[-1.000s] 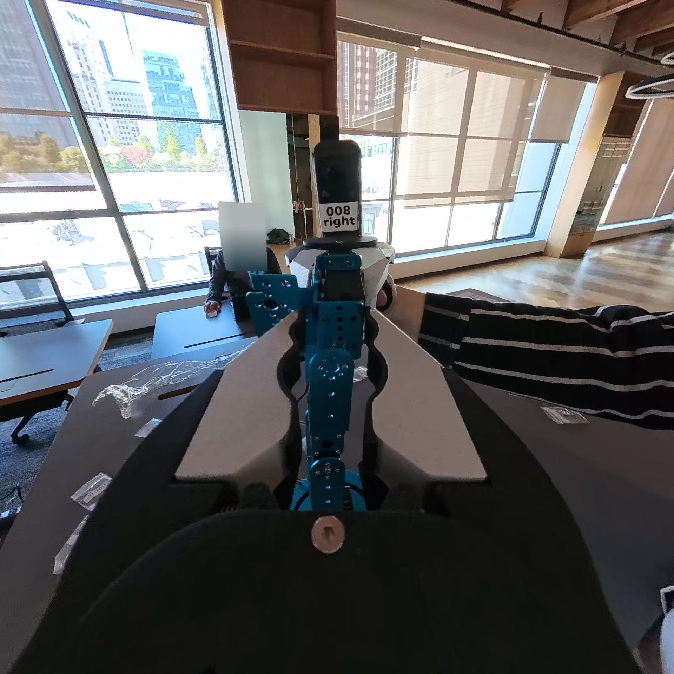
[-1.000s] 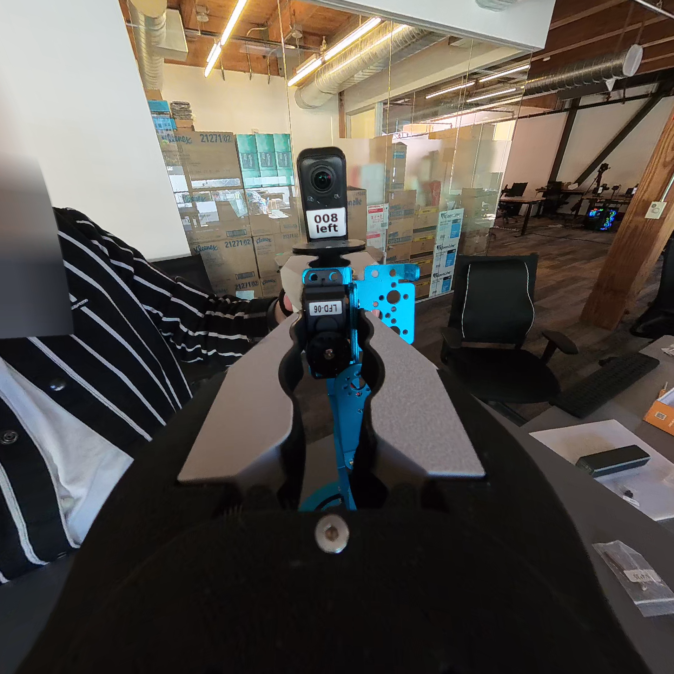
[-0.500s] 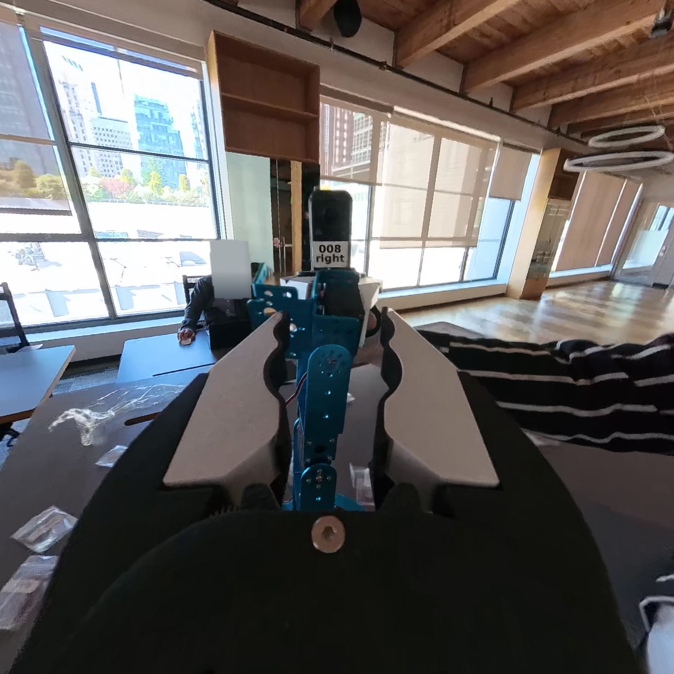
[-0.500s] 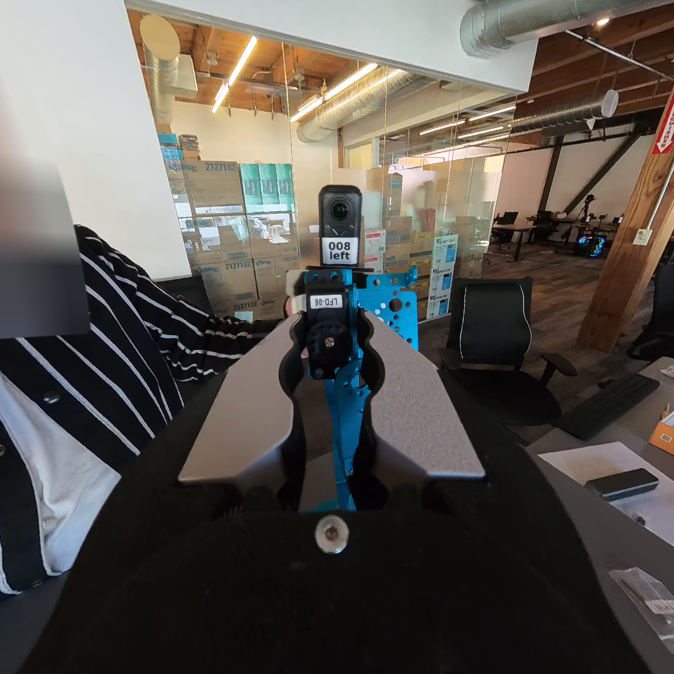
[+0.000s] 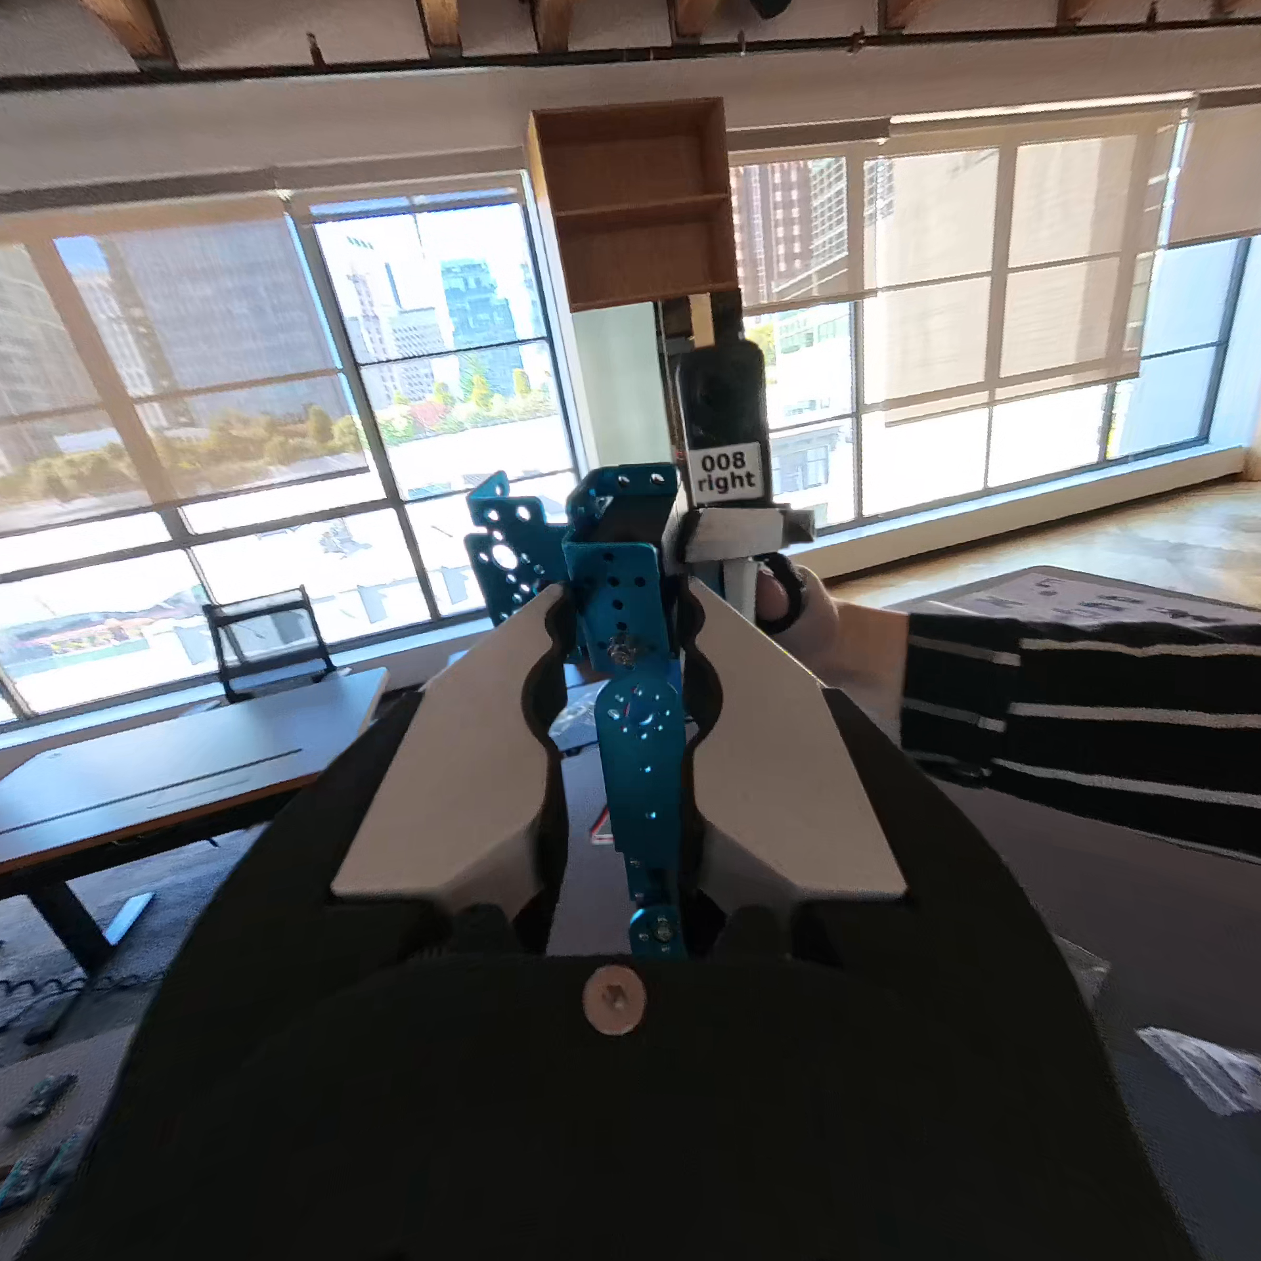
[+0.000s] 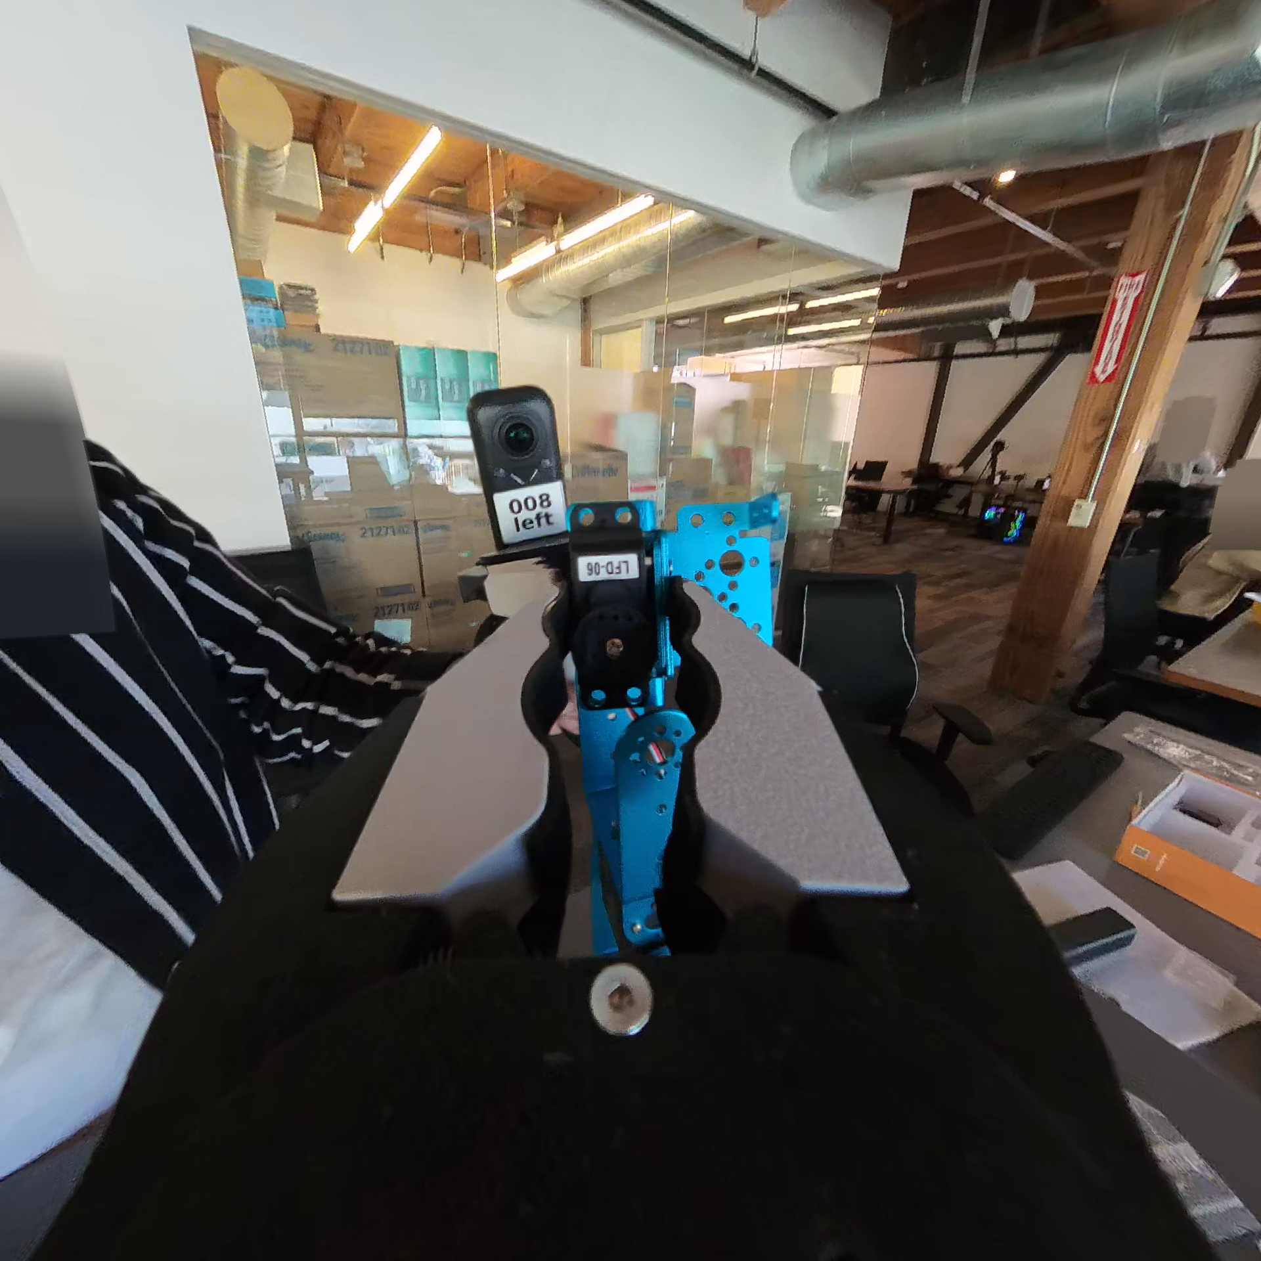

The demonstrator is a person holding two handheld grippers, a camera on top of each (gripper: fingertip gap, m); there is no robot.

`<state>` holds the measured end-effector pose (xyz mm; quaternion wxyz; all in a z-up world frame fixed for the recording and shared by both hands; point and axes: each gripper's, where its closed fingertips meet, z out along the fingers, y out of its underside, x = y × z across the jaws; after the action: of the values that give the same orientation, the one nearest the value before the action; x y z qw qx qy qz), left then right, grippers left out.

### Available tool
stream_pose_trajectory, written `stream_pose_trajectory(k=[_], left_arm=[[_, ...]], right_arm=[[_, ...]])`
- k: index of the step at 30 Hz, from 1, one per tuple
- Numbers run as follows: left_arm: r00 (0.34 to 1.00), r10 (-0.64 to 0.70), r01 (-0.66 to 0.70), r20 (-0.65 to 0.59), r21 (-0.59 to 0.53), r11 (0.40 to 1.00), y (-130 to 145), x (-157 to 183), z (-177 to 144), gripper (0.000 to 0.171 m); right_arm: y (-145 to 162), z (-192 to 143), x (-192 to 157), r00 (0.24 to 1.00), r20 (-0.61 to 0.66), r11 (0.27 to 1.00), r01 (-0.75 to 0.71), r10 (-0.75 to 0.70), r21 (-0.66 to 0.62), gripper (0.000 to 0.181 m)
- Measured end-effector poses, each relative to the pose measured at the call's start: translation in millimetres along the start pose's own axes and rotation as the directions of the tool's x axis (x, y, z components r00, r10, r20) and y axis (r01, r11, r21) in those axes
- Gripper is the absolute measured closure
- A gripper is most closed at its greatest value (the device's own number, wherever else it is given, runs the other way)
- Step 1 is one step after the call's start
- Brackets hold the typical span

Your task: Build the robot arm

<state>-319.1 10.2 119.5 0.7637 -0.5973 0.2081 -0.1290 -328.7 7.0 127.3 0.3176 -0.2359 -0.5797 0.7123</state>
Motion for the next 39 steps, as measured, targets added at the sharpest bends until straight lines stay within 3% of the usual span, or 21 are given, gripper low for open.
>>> stream_pose_trajectory(k=[9,19,26,39], left_arm=[[0.998,-0.041,0.042,0.039,-0.017,0.999,-1.6,-6.1,2.2,0.146],[0.995,-0.046,0.061,0.089,-0.174,0.983,8.9,-2.6,2.9,0.146],[0.984,-0.166,0.176,0.070,-0.165,0.970,16.8,-2.7,-0.5,0.146],[0.984,-0.126,0.147,0.122,-0.176,0.973,18.7,-3.2,-2.4,0.146]], right_arm=[[-2.5,0.4,7.2,0.995,-0.096,0.993,-0.006,0.017,0.115,0.154],[8.2,-5.0,6.2,0.996,-0.046,0.996,-0.074,0.077,0.058,0.153],[13.7,-3.8,6.9,0.997,-0.068,0.998,-0.024,0.028,0.064,0.153],[15.1,-4.6,7.4,0.997,-0.081,0.993,-0.001,0.010,0.119,0.152]])
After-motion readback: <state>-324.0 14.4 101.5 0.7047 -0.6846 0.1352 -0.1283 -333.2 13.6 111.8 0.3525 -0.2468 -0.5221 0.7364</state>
